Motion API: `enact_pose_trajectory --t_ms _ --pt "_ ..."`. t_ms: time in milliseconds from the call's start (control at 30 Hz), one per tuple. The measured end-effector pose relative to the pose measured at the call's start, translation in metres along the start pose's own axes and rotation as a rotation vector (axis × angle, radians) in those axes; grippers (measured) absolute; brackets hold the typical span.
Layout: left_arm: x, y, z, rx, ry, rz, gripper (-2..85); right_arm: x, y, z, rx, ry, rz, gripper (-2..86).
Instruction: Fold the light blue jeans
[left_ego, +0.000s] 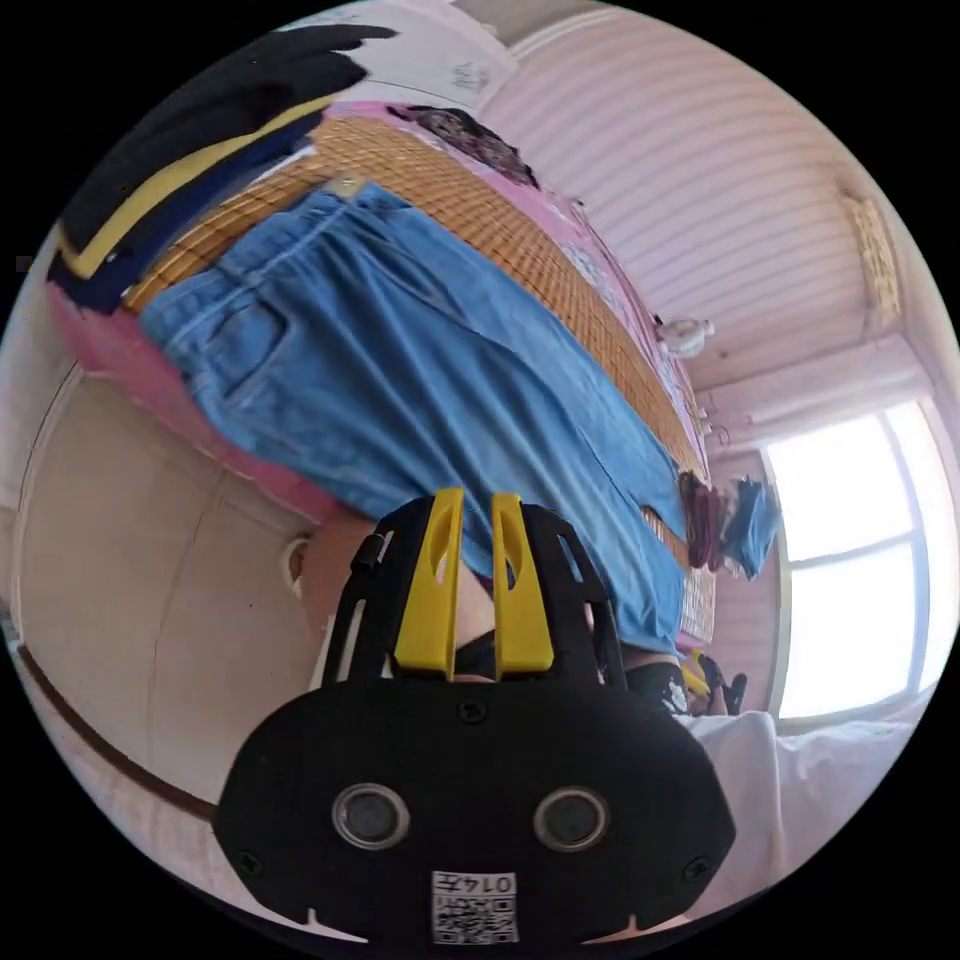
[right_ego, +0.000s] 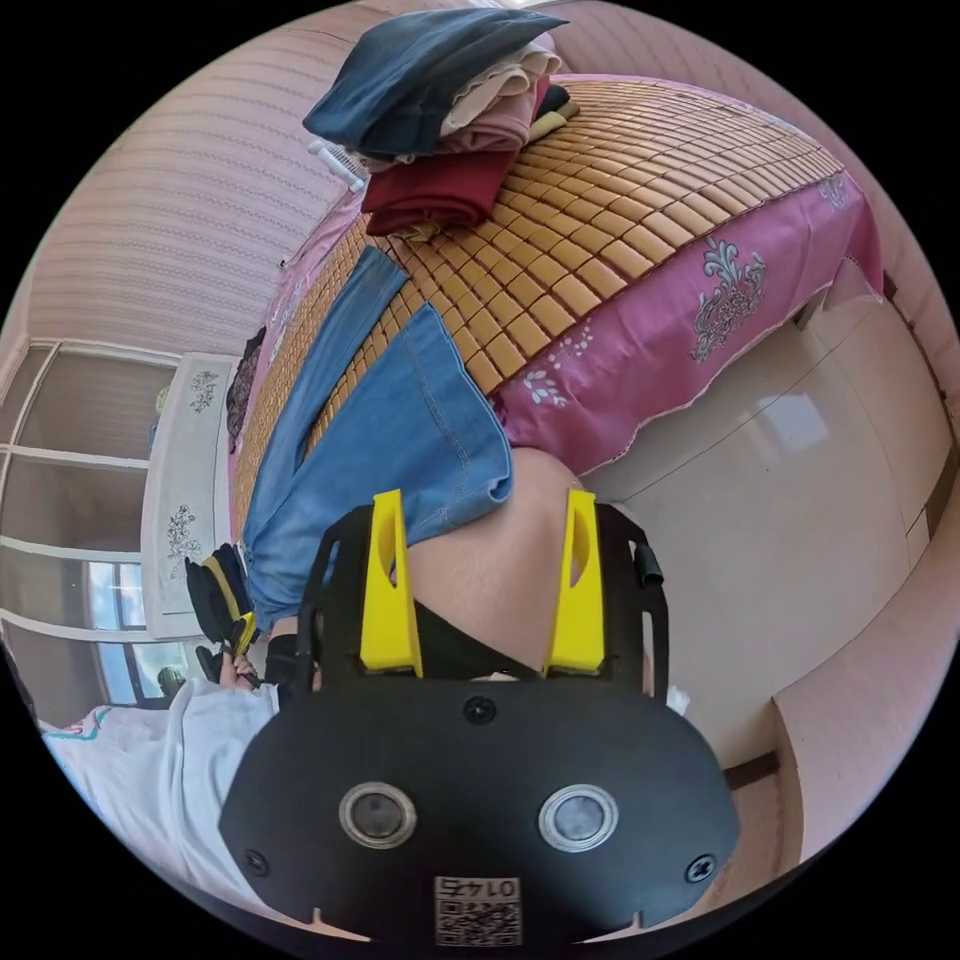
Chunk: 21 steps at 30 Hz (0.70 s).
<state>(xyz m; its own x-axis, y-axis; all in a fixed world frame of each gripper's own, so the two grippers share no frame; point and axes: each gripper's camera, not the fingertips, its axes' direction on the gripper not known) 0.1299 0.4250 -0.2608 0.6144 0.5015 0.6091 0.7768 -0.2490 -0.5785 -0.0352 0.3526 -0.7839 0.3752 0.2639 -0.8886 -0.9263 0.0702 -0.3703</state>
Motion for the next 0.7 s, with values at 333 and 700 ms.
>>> enact_pose_trajectory --t_ms 333,700 --pt "-0.14 0.081 -0.029 0.227 -0.089 -0.322 8.0 -0.005 -0.007 -0.01 0.002 -0.105 0.04 3.1" --pt "-0.198 0.085 0.026 0.249 -0.034 -0.377 9.1 -0.055 -0.016 -0.058 0.072 0.069 -0.01 0.5"
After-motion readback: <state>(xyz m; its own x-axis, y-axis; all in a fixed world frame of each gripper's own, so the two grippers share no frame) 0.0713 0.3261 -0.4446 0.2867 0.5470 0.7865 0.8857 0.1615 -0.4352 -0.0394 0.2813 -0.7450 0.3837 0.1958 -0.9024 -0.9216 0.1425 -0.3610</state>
